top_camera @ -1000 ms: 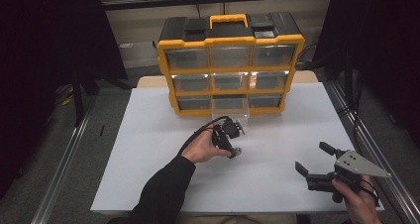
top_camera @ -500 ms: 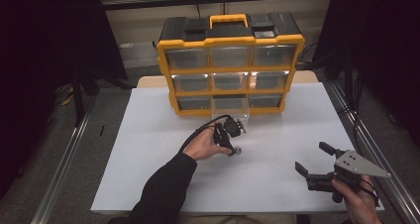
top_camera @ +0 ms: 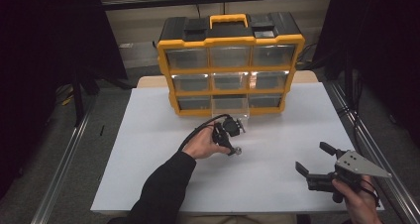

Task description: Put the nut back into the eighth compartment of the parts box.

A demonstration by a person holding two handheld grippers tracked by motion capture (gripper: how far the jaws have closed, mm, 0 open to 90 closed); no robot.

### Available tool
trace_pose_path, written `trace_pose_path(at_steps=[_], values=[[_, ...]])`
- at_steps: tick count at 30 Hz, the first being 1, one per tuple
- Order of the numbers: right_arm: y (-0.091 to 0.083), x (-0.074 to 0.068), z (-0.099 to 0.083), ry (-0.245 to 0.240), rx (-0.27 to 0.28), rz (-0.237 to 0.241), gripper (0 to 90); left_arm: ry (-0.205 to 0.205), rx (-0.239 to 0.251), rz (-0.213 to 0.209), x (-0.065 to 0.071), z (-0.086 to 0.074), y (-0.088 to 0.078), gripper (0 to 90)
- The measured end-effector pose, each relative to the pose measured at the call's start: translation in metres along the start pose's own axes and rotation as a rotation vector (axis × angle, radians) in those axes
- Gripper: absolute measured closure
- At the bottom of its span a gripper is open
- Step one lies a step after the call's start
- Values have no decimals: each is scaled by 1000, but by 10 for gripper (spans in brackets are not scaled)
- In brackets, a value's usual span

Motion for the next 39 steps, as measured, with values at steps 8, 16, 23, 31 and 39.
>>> trace_pose_path(at_steps=[8, 16, 23, 31, 39], values=[[0, 0, 0, -1, -2, 0, 1, -42, 17, -9, -3, -3, -5, 703], [0, 0, 0, -3, -2, 5, 1, -48, 49, -23, -6, -7, -14, 703], [0, 0, 0, -2, -2, 5, 1, -68, 85, -39, -8, -9, -22, 703], [0, 0, 0, -3, -1, 4, 1, -55, 123, -41, -9, -10, -36, 703], [0, -1, 0, -3, 0, 4, 1, -70, 188, -49, -11, -12, -49, 703]])
Point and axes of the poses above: each handheld gripper's, and its own axes: y roughly forward along the jaws, z roughly out of its top, x roughly to its right, the point moved 6 cm from there along y, roughly forward along the jaws, and after that the axes turned 6 degrees about -y, right-handed, at the moved point
